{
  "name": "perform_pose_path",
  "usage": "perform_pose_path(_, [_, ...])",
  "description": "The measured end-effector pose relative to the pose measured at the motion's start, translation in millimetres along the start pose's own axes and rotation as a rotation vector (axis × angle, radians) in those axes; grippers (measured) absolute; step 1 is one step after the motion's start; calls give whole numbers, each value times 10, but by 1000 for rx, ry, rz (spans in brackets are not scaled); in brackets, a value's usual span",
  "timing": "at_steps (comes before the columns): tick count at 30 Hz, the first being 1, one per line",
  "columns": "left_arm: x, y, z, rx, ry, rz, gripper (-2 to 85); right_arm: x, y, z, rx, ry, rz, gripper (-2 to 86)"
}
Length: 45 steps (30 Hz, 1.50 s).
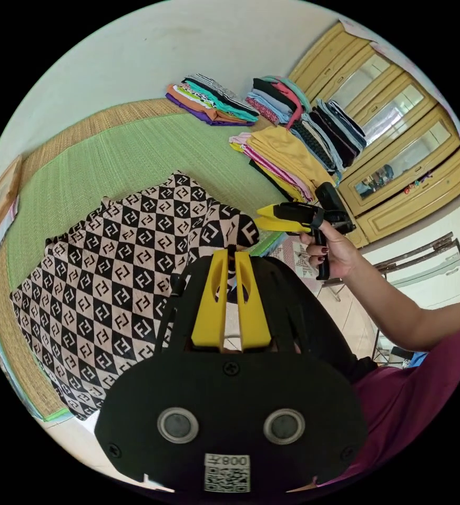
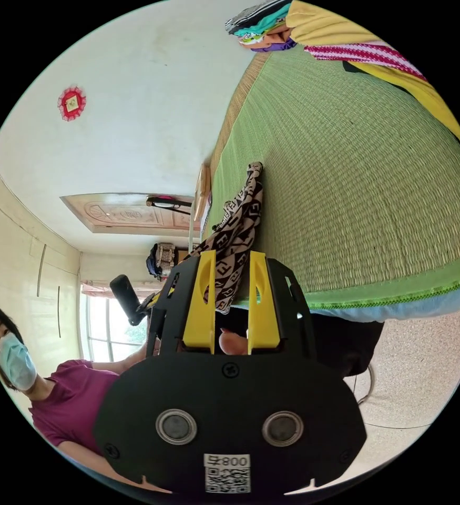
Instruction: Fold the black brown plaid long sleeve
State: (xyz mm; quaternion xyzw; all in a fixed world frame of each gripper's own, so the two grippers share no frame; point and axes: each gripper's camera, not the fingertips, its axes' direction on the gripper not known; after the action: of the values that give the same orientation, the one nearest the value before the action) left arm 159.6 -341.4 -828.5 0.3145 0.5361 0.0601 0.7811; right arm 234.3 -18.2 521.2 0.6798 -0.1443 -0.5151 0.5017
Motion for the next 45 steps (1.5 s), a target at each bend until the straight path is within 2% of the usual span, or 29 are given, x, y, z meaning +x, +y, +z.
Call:
perform_pose_path(16, [-257,-93,75,10,60,-46,22,383,-990,948,-22,-52,132,129])
perform_pose_path(26, [-246,-142,193,-25,89,-15,22,426,-1362,1436,-85,-17,153,99])
perform_pose_path(35, [-159,-183,305,-54,138,-1,21,408,-1483,1395,-95,-1,139,43])
perform_pose_path(45, [26,-238,339,-54,189,42,21,352,-1576,1027,-85,40,127,43])
